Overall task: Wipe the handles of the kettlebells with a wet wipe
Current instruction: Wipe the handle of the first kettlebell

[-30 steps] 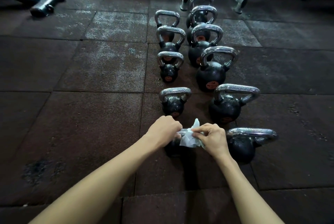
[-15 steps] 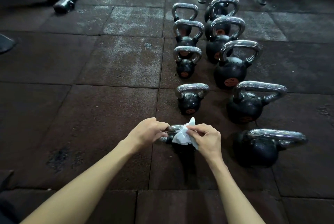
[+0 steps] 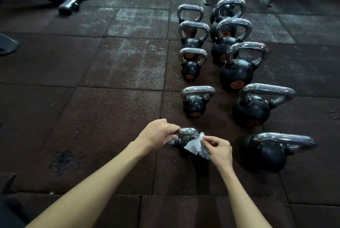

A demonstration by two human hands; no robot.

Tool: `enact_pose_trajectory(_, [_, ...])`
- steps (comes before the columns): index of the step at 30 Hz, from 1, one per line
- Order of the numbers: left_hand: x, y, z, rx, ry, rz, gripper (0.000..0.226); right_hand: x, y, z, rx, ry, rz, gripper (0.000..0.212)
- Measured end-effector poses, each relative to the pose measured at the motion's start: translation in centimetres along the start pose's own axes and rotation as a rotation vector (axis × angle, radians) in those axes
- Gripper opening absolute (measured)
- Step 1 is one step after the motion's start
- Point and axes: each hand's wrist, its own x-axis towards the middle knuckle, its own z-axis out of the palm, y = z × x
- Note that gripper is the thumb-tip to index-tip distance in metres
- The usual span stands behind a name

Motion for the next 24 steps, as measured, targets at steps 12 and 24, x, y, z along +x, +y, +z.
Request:
enact_pose_trajectory(12, [6.9, 10.3, -0.1, 0.273, -0.155, -0.025, 0.023, -0.2, -5.5, -7.5, 0.374, 0.048, 0.192, 0.007])
enact_pose_trajectory(24, [4.4, 8.4, -3.8, -1.131, -0.224, -0.264, 0.039, -0.4, -7.4, -6.8, 0.440, -0.124, 0.117, 0.010])
